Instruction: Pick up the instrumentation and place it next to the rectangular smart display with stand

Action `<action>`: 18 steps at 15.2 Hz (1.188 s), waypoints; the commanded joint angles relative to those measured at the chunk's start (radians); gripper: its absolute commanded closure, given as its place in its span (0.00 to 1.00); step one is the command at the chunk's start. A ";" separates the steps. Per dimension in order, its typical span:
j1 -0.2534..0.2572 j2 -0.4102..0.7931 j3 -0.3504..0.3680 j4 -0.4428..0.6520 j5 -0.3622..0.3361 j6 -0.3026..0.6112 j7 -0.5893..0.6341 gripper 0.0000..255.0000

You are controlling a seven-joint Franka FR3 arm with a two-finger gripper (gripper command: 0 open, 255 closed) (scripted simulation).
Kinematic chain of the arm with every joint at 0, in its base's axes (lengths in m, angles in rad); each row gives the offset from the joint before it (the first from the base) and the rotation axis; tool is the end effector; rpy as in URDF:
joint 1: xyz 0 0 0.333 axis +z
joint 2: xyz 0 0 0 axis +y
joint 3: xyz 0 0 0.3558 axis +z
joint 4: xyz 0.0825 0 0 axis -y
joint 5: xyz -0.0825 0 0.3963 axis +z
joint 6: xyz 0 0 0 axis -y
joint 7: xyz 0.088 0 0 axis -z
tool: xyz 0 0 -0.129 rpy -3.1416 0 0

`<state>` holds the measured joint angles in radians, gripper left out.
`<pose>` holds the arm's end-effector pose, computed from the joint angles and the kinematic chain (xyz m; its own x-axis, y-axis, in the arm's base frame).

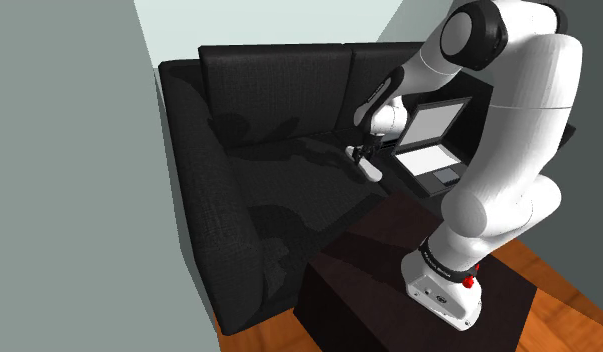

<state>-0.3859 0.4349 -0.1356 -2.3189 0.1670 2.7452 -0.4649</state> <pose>0.4624 -0.2755 0.1578 0.9804 -0.1971 0.0021 -0.1971 -0.9804 -0.0069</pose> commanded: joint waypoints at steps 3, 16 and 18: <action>0.000 0.000 0.000 0.000 0.000 0.000 0.000 0.00; 0.026 -0.127 -0.035 -0.020 -0.045 -0.106 0.032 0.00; 0.026 -0.127 -0.035 -0.020 -0.045 -0.106 0.032 0.00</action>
